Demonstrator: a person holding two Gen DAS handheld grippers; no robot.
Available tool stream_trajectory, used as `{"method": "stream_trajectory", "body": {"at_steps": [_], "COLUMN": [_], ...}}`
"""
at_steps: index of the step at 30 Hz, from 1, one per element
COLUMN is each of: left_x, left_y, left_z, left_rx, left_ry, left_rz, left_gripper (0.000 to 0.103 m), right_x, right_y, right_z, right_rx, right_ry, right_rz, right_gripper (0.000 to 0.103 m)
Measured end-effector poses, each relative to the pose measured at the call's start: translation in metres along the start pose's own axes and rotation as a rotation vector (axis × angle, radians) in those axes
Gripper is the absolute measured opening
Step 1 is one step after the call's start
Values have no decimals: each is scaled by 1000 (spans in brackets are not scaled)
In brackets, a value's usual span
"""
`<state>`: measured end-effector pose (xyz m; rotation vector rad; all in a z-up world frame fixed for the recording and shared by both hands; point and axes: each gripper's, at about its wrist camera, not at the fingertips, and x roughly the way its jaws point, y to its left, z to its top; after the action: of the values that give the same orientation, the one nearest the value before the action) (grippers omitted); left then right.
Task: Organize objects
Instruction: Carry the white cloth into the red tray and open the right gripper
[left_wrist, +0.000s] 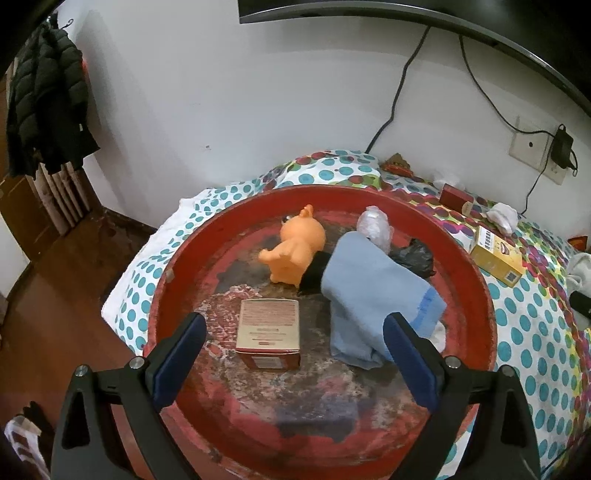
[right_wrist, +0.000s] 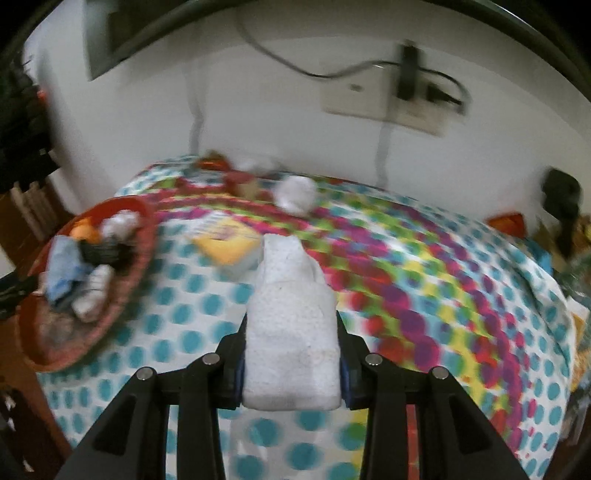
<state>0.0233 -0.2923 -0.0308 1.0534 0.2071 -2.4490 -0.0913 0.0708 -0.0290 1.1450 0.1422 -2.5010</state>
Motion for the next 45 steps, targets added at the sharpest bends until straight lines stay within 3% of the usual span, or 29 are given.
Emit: {"method": "stream_trajectory", "body": {"at_steps": [10, 20, 27, 39, 45], "left_x": [4, 5, 6, 10, 10], "left_y": [14, 29, 37, 46, 45], "left_z": [0, 1, 1, 1, 0], "left_rx": [-11, -36, -58, -79, -76], "left_ry": [8, 6, 7, 17, 16], "left_rz": [29, 51, 48, 55, 53], "left_gripper": [98, 99, 99, 100, 100], "right_x": [14, 39, 59, 65, 58], "right_y": [110, 176, 199, 221, 224], "right_z": [21, 13, 6, 0, -8], "right_rx": [-142, -217, -240, -243, -279], "right_ry": [12, 73, 109, 99, 74], "right_rz": [152, 244, 295, 385, 348], "right_gripper": [37, 37, 37, 38, 40]}}
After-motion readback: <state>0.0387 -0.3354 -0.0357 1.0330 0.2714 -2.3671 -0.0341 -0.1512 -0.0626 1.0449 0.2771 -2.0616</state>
